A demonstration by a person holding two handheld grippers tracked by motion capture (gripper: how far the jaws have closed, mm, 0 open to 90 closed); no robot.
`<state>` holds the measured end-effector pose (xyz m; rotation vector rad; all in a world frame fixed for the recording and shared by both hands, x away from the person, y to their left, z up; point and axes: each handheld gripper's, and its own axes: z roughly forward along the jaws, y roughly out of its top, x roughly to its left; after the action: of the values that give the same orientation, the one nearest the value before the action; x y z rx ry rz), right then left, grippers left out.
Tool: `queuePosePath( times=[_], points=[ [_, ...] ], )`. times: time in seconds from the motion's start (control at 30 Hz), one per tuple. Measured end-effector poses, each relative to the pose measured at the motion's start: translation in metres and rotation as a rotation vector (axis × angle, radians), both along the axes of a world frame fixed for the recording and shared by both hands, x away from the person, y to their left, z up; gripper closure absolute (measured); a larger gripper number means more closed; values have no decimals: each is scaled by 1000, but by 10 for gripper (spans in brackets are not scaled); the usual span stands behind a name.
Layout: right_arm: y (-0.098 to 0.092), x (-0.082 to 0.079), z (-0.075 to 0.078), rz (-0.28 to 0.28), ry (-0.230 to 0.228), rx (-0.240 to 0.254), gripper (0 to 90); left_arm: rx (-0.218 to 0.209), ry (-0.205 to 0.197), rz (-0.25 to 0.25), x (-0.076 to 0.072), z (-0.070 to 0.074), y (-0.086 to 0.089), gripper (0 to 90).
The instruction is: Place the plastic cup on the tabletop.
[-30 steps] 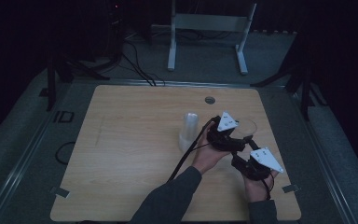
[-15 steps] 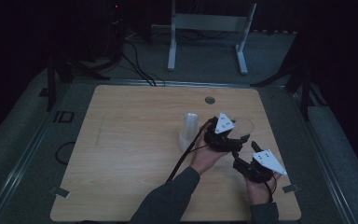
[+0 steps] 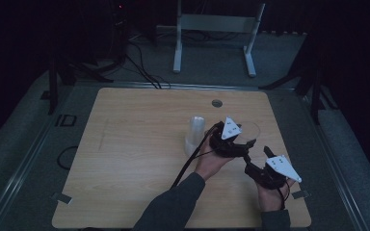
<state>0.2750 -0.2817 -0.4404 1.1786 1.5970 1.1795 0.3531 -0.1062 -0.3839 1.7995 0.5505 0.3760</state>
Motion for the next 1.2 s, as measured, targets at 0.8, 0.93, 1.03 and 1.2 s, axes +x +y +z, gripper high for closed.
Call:
queuePosePath(
  times=[0.8,0.93,1.03,1.2],
  points=[
    [-10,1,1,-58,-9,11,256,-4,-11,8,-3,-4,2,307],
    [-11,1,1,-66,-10,10,256,0,-20,8,-5,-5,4,307],
    [-12,1,1,-76,-12,12,256,0,-20,8,-6,-6,5,308],
    [-14,1,0,-84,-7,15,255,-7,-18,5,-5,-8,7,308]
  ],
)
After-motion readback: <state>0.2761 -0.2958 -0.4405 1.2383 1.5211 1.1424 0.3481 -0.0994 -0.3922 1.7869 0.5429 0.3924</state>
